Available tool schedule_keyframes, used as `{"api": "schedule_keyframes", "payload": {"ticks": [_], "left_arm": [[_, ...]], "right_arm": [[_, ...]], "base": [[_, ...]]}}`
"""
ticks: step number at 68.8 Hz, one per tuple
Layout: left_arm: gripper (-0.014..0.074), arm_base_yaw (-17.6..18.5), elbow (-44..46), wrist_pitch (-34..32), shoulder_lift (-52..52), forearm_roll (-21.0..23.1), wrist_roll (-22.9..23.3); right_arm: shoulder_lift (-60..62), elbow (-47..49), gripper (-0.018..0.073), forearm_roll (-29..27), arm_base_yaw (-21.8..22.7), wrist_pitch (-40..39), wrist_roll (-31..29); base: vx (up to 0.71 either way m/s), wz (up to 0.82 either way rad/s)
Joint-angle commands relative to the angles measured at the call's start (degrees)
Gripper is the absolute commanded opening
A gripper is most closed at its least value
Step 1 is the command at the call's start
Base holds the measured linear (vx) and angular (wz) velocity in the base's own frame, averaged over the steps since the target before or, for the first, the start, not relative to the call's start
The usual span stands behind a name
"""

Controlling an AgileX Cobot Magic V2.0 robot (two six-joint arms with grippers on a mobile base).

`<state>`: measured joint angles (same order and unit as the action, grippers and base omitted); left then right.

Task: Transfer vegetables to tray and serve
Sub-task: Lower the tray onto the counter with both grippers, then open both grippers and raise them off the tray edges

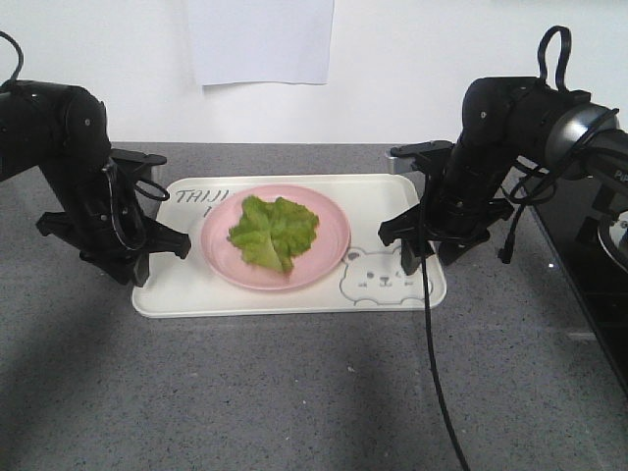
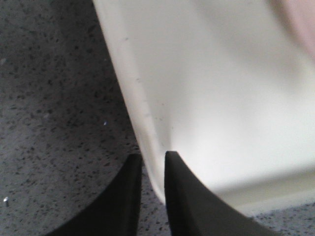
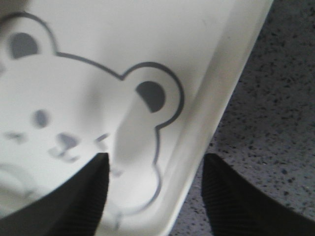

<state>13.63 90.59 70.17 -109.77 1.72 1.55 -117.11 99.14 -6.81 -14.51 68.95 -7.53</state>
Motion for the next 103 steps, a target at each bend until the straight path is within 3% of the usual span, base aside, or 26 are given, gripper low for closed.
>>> {"api": "schedule_keyframes", "payload": {"ticks": [1,16,36,44,50,59,68,77,103], "left_arm": [[0.0206,0.60,1.89,-0.29,3.09,0.90,-0.29],[0.0310,0.60,1.89,1.07,3.09,0.07,-0.29],[0.0317,0.60,2.08,1.52,4.31,-1.72,-0.23],[0.0317,0.60,2.08,0.76,5.81,-1.72,-0.23],[0.0312,0.60,2.08,-0.16,7.36,-1.72,-0.23],[0.0260,0.60,2.08,-3.20,10.53,-1.72,-0.23],[0.0139,0.60,2.08,-7.66,14.62,-1.72,-0.23],[-0.0006,0.60,2.08,-12.54,18.97,-1.72,-0.23],[-0.0008,0.60,1.90,-19.89,30.03,-1.72,-0.05]], "right_arm": [[3.64,1.57,0.0500,-0.67,-0.30,-0.98,-0.02],[3.95,1.57,0.0512,2.33,-0.30,-0.68,2.39],[9.93,1.57,0.0503,5.29,-0.30,-4.92,3.64],[13.11,1.57,0.0457,5.18,-0.30,-7.52,3.77],[15.75,1.57,0.0371,5.12,-0.30,-9.59,3.66],[19.51,1.57,0.0183,5.01,-0.30,-12.42,3.38],[23.39,1.57,-0.0017,4.96,-0.30,-14.96,1.96],[26.93,1.57,-0.0008,4.79,-0.30,-16.87,1.57],[36.64,1.37,-0.0008,3.18,-0.30,-18.29,-1.23]], "base": [[0.00,0.00],[0.00,0.00],[0.00,0.00],[0.00,0.00],[0.00,0.00],[0.00,0.00],[0.00,0.00],[0.00,0.00],[0.00,0.00]]}}
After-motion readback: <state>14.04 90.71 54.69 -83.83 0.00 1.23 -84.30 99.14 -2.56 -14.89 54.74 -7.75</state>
